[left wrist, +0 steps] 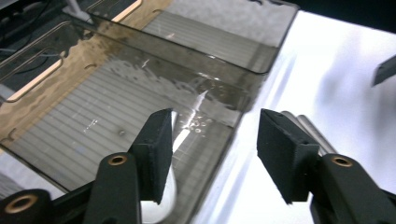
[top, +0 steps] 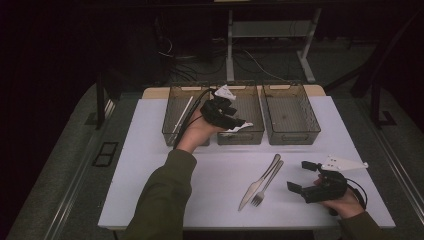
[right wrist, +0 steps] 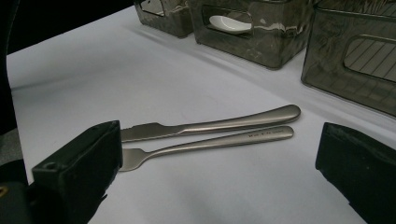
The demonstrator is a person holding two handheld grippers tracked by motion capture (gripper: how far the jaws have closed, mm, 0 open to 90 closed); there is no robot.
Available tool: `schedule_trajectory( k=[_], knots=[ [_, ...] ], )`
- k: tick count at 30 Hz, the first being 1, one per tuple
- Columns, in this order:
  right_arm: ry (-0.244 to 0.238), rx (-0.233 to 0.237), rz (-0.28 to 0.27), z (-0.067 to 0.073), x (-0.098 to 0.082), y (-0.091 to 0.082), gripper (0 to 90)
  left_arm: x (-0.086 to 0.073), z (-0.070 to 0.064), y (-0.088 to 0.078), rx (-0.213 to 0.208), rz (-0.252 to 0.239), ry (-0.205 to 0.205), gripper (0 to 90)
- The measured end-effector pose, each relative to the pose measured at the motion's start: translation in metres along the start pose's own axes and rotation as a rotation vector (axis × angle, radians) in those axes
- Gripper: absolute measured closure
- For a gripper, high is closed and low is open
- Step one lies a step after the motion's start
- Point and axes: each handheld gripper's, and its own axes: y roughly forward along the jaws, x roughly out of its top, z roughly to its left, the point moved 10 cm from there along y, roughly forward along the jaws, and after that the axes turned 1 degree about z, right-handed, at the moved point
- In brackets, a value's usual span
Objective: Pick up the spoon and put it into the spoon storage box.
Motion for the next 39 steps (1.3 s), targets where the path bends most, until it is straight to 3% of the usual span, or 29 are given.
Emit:
schedule_trajectory(
  k=[2, 9, 15, 27, 39],
  knots=[
    [0.000, -0.001, 0.000, 0.000, 0.000, 0.000, 1.0, -0.001, -0.006, -0.003, -0.010, -0.014, -0.018, 41.9],
    [0.000, -0.004, -0.002, -0.001, 0.000, 0.001, 0.9, -0.009, -0.023, -0.012, -0.026, -0.040, -0.006, 34.8],
    [0.001, -0.004, -0.001, -0.001, 0.000, 0.000, 0.9, -0.025, -0.036, -0.018, -0.033, -0.048, 0.004, 28.6],
    [0.005, -0.005, 0.005, -0.001, -0.001, 0.001, 0.9, -0.069, -0.051, -0.031, -0.007, -0.077, -0.032, 21.7],
    [0.004, -0.007, 0.004, -0.001, -0.001, 0.001, 1.0, -0.116, -0.058, -0.049, 0.039, -0.090, -0.071, 17.5]
  ],
)
